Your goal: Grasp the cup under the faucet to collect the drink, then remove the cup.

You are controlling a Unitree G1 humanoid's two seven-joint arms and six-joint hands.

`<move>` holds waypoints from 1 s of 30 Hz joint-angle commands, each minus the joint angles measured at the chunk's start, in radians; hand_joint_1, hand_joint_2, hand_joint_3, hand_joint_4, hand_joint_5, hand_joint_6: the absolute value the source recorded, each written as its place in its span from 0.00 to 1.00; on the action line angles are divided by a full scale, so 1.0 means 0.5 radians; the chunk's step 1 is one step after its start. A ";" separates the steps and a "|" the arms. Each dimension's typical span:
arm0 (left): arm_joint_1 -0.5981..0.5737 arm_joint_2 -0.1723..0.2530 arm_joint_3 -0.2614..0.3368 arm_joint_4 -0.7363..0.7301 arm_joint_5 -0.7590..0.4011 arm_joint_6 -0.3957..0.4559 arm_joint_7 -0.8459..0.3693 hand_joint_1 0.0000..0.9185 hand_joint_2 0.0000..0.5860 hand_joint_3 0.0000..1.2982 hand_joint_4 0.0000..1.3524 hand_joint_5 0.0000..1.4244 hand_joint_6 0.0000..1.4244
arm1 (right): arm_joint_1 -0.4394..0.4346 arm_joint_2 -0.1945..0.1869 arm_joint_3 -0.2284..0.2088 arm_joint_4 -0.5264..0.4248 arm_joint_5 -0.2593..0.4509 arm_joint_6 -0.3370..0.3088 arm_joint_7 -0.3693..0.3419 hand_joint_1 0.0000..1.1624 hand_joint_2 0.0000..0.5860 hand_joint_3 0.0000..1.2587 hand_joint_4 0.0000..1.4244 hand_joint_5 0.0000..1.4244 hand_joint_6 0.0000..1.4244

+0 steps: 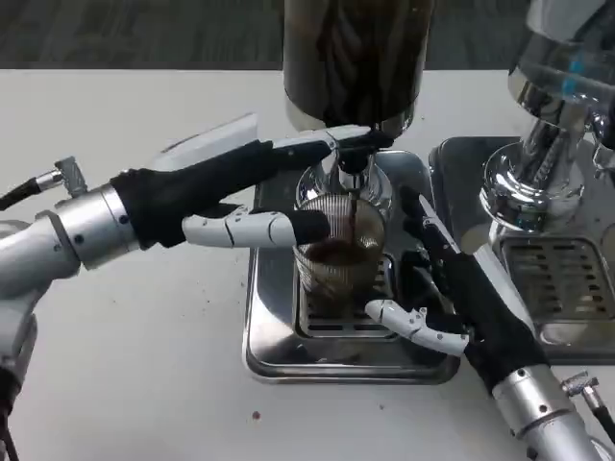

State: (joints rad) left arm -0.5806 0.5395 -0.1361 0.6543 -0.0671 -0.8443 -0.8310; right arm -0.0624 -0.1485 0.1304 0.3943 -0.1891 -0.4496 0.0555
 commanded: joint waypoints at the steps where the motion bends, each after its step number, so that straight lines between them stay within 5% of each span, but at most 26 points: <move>1: 0.045 0.029 -0.009 -0.006 0.001 0.003 -0.060 0.00 0.26 0.11 0.02 0.03 0.01 | -0.031 0.016 -0.002 0.042 0.024 -0.036 0.012 0.61 0.37 0.00 0.00 0.02 0.10; 30: 0.002 0.004 0.119 0.062 -0.186 0.000 -0.107 0.00 0.24 0.12 0.04 0.05 0.03 | -0.143 0.041 0.004 0.202 0.050 -0.120 0.033 0.59 0.39 0.00 0.00 0.03 0.11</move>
State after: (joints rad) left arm -0.5795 0.5453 -0.0898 0.6809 -0.1418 -0.8406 -0.8621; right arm -0.1203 -0.1282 0.1334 0.4866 -0.1697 -0.4886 0.0649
